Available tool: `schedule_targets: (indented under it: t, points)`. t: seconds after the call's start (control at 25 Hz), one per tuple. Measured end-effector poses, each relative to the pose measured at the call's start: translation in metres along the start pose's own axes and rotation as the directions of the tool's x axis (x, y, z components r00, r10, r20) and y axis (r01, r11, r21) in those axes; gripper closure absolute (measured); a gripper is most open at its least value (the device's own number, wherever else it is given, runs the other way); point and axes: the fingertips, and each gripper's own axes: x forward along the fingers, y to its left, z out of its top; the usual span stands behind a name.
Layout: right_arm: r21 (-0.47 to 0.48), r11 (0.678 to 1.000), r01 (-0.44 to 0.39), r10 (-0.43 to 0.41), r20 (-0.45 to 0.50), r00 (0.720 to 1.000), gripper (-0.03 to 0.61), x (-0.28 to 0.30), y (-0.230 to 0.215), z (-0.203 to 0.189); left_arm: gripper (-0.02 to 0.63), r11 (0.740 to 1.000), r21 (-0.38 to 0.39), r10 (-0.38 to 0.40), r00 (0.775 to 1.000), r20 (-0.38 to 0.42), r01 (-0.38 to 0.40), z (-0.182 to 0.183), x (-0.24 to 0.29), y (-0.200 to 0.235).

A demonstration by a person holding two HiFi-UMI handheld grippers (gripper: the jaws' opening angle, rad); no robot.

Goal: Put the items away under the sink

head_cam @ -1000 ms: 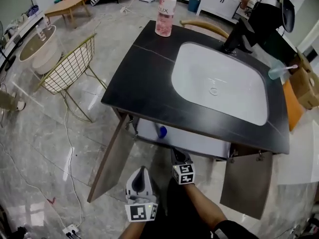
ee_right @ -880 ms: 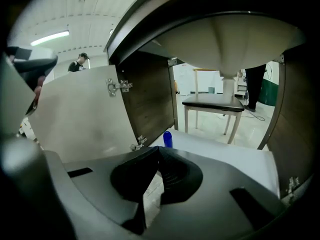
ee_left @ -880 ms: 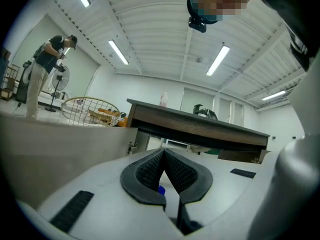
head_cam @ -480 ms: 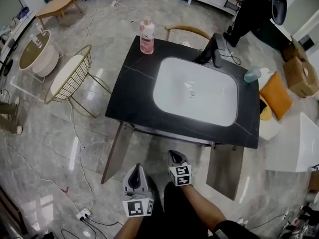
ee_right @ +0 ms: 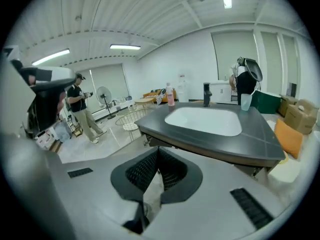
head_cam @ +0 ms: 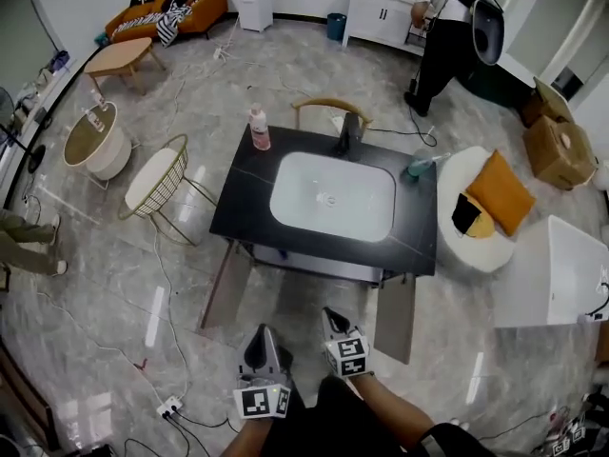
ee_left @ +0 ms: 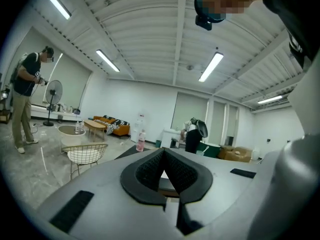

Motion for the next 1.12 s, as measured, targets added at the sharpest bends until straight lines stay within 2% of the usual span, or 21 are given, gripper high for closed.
schedule_targets:
  t: [0.24, 0.44, 0.56, 0.76, 1.12]
  points:
    - [-0.018, 0.999, -0.038, 0.040, 0.083, 0.996, 0.568, -0.113, 0.006, 0.045, 0.601, 1.000, -0.001, 0.015, 0.999, 0.042, -0.015, 0.060, -0.057, -0.058]
    - [-0.020, 1.000, -0.015, 0.018, 0.182, 0.983, 0.568, -0.166, 0.010, 0.082, 0.601, 1.000, 0.015, -0.007, 0.997, 0.075, 0.006, 0.089, -0.077, -0.070]
    - [-0.006, 1.000, 0.004, -0.003, 0.233, 0.972, 0.568, -0.190, 0.019, 0.096, 0.601, 1.000, 0.016, -0.022, 0.996, 0.085, 0.021, 0.098, -0.087, -0.067]
    - [-0.002, 0.999, 0.034, -0.031, 0.314, 0.949, 0.568, -0.218, 0.041, 0.114, 0.601, 0.996, 0.062, -0.070, 0.991, 0.118, 0.063, 0.116, -0.095, -0.064]
    - [-0.010, 0.999, 0.035, -0.030, 0.338, 0.941, 0.568, -0.238, 0.057, 0.105, 0.601, 0.995, 0.032, -0.094, 0.991, 0.098, 0.091, 0.106, -0.102, -0.059]
